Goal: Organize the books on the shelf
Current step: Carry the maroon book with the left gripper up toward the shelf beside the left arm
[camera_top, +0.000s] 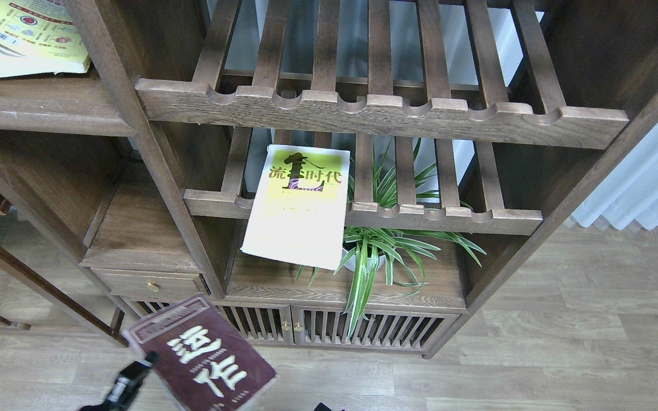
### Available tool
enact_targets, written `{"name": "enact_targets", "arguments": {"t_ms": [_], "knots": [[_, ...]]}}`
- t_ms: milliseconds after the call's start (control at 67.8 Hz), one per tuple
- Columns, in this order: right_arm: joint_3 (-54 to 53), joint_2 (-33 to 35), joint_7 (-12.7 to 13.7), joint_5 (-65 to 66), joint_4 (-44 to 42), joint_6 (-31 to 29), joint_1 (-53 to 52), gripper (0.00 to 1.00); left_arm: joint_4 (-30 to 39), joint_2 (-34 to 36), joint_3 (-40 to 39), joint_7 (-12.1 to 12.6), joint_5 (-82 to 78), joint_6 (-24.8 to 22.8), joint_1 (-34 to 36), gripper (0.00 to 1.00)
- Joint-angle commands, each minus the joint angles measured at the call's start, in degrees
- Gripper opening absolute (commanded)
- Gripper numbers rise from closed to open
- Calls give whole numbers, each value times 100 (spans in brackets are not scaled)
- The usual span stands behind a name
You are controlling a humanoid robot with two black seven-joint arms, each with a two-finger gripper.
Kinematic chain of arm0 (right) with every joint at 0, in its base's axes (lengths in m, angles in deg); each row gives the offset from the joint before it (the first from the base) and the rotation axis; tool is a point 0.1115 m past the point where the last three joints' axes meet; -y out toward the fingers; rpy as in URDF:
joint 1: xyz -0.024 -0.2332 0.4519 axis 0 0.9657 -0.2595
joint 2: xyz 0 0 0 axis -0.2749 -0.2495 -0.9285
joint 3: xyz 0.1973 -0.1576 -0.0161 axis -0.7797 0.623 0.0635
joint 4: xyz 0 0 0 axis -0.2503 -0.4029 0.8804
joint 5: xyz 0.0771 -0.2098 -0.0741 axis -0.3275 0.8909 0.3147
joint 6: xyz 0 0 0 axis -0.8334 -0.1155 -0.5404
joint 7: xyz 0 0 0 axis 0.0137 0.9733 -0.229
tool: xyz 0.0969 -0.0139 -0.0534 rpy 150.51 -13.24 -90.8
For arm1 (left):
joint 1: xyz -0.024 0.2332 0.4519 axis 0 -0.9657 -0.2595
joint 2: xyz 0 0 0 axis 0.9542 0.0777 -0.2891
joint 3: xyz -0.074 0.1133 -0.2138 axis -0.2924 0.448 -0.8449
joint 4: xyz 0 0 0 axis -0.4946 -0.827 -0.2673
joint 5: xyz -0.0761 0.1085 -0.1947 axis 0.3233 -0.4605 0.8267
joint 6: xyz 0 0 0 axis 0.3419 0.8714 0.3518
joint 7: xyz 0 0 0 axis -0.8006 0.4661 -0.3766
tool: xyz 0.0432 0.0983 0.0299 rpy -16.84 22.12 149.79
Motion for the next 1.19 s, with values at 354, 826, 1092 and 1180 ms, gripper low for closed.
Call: {"name": "enact_targets", "arguments": {"t_ms": [354, 826, 1092, 1180], "knots": [[34, -26, 0, 7, -160, -1, -8, 97, 1226, 790, -2281, 40, -11, 0, -682, 7], [34, -26, -8, 7, -344, -1, -17, 98, 1771, 1449, -3925, 198, 7, 0, -664, 7], [34, -26, -8, 7, -406, -1, -26, 98, 2096, 1792, -4506, 198, 7, 0, -647, 7], [34, -35, -8, 7, -424, -1, -35, 98, 2096, 1915, -4690, 198, 7, 0, -585, 7]]}}
